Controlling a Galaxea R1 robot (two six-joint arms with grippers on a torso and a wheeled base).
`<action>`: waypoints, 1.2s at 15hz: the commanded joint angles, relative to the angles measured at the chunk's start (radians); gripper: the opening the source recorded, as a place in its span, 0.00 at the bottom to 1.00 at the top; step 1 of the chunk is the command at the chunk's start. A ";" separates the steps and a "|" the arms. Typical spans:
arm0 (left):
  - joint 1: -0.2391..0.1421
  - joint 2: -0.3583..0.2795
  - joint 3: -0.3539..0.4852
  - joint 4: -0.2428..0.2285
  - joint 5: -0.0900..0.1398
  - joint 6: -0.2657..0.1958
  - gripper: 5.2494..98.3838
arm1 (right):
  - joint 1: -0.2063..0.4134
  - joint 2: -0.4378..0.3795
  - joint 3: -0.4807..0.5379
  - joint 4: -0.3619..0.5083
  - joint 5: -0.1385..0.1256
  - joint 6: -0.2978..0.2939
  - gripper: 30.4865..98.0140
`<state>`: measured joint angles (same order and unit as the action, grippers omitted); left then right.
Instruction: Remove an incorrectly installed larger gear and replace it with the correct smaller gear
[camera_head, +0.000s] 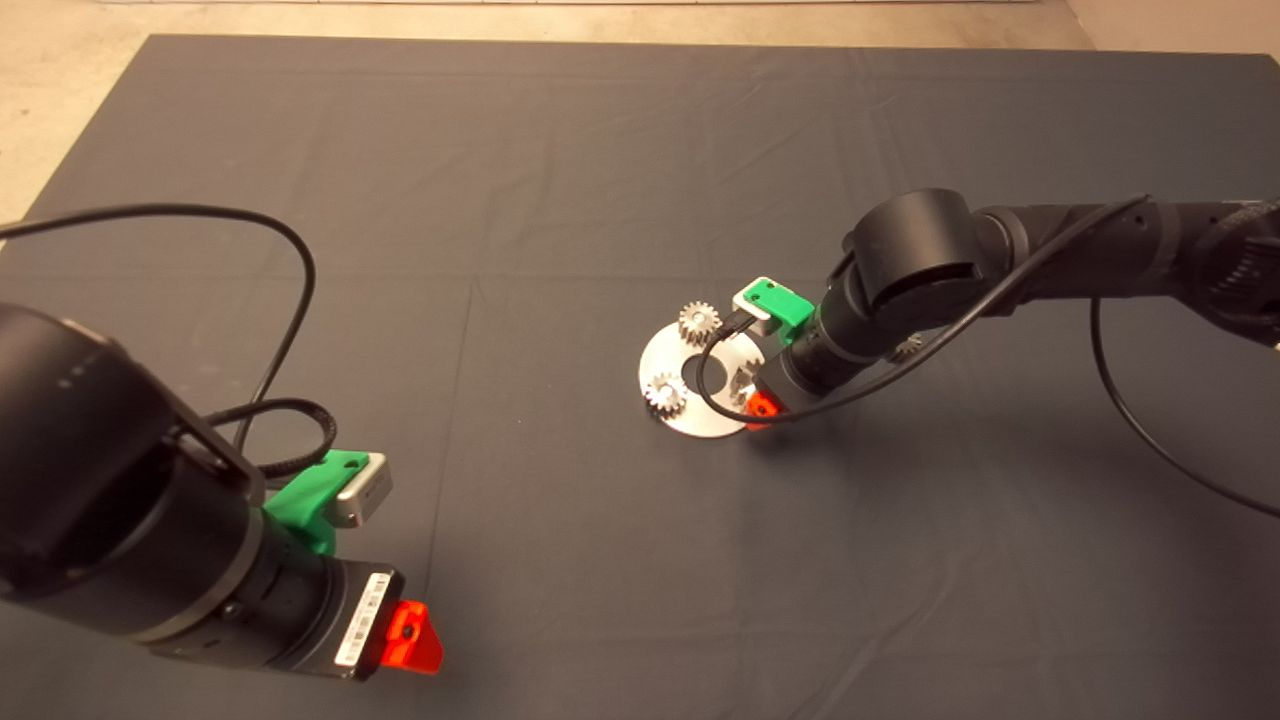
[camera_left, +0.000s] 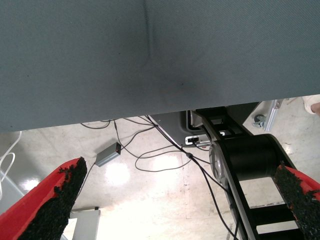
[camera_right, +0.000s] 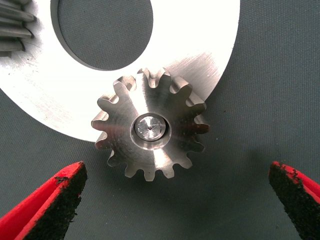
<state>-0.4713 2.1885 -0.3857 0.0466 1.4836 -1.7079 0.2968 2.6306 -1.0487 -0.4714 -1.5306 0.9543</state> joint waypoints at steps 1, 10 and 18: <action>-0.009 -0.002 0.010 -0.008 0.003 0.001 0.99 | 0.015 0.009 -0.002 -0.030 -0.118 -0.005 0.97; -0.009 -0.003 0.012 -0.008 0.003 0.001 0.99 | 0.015 0.010 -0.006 -0.030 -0.096 -0.005 0.88; -0.009 -0.005 0.012 -0.008 0.003 -0.001 0.99 | 0.015 0.029 -0.043 -0.030 -0.062 -0.003 0.88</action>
<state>-0.4713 2.1883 -0.3857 0.0466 1.4836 -1.7079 0.2968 2.6517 -1.0722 -0.4723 -1.5302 0.9543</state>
